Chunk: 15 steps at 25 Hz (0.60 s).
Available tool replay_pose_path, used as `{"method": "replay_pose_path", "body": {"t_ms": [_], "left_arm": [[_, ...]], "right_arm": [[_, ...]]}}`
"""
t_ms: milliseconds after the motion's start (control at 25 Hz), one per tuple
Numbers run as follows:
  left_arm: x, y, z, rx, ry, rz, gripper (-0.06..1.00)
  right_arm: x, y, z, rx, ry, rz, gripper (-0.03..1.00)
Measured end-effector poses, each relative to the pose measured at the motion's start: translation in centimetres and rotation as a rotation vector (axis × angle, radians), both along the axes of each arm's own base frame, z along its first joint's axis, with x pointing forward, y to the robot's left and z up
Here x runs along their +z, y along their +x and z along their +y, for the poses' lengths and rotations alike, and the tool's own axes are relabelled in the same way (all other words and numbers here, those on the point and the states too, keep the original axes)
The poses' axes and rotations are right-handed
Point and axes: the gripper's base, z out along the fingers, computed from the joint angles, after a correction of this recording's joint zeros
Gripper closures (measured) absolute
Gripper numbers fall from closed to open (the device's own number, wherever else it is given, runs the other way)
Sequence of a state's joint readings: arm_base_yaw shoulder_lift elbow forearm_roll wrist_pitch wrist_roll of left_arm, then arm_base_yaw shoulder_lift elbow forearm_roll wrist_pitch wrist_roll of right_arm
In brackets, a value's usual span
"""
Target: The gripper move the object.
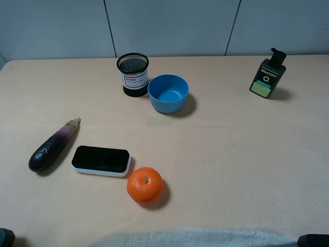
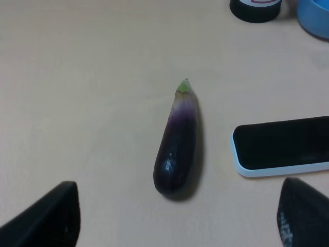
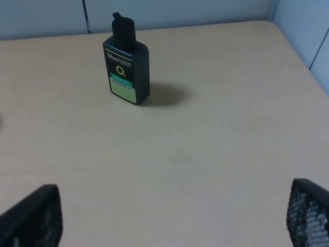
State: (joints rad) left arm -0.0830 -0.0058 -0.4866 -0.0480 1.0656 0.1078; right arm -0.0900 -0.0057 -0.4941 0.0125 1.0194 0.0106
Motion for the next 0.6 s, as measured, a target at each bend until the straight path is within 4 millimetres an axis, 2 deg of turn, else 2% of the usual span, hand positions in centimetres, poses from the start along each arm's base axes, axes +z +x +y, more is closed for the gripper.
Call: {"method": "replay_pose_path", "body": {"t_ms": [600], "left_arm": [[0.00,0.00,0.00,0.000,0.000,0.000,0.17]], "right_arm": [[-0.01,0.00,0.00,0.000,0.000,0.001,0.31]]}}
